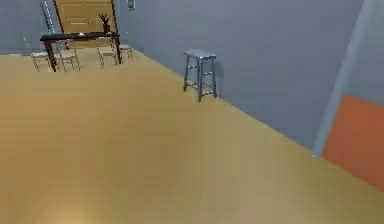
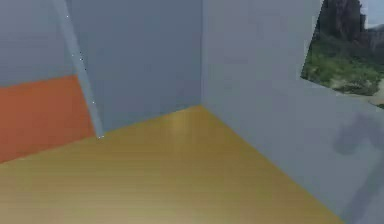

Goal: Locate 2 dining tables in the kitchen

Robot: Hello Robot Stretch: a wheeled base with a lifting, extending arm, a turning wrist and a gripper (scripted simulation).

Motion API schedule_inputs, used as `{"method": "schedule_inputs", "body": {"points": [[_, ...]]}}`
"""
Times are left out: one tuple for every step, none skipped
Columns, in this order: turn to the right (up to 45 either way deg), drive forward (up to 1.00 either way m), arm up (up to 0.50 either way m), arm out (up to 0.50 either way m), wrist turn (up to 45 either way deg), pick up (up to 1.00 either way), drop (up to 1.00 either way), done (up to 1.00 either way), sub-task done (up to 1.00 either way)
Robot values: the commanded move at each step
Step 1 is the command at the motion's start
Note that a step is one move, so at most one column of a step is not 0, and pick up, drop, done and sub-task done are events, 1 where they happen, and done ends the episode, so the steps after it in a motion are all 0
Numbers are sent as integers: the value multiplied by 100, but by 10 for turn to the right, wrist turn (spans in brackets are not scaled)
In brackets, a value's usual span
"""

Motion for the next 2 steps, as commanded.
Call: {"method": "schedule_inputs", "body": {"points": [[-420,0,0,0,0,0,0,0,0],[0,10,0,0,0,0,0,0,0]]}}
